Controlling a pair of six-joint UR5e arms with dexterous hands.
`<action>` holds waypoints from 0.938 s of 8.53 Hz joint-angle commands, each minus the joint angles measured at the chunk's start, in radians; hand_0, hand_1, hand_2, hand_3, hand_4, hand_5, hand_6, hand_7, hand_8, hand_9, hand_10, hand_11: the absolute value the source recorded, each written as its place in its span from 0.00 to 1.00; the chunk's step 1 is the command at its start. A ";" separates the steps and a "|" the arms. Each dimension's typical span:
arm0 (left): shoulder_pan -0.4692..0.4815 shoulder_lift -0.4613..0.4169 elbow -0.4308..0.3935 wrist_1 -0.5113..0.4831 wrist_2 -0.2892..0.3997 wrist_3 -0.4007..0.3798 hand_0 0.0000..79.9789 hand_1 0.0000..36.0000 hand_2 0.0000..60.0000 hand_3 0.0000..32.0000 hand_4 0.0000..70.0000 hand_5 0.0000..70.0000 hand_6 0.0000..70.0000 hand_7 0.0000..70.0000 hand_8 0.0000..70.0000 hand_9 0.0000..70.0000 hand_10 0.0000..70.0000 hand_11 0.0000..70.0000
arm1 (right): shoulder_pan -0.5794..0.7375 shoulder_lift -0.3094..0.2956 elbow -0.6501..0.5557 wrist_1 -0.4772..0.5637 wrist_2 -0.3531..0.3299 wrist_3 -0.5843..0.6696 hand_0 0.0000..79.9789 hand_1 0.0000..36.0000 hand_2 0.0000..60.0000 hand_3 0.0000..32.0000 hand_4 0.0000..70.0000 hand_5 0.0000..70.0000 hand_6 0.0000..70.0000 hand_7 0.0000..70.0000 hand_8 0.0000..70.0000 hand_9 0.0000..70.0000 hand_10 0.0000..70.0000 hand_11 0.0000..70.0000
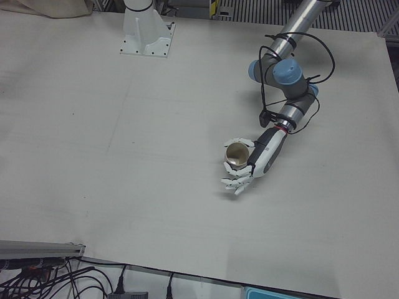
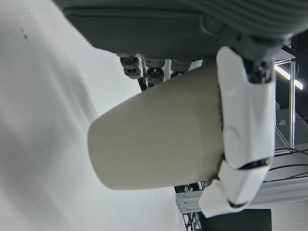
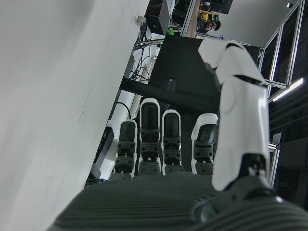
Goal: Pour water
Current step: 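Reach the right hand to the other white paper cup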
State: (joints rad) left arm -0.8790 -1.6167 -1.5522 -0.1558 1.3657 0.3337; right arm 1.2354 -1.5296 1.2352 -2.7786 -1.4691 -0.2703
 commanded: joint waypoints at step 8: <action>-0.002 0.012 -0.009 -0.002 0.000 -0.036 0.75 1.00 1.00 0.00 0.93 1.00 0.29 0.38 0.25 0.23 0.06 0.12 | -0.126 0.071 -0.033 -0.074 0.038 -0.158 0.73 0.60 0.00 0.00 0.05 0.75 0.07 0.15 0.06 0.06 0.03 0.08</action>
State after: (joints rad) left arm -0.8800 -1.6066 -1.5609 -0.1581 1.3652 0.3005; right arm 1.0878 -1.4638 1.2129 -2.8183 -1.4404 -0.4249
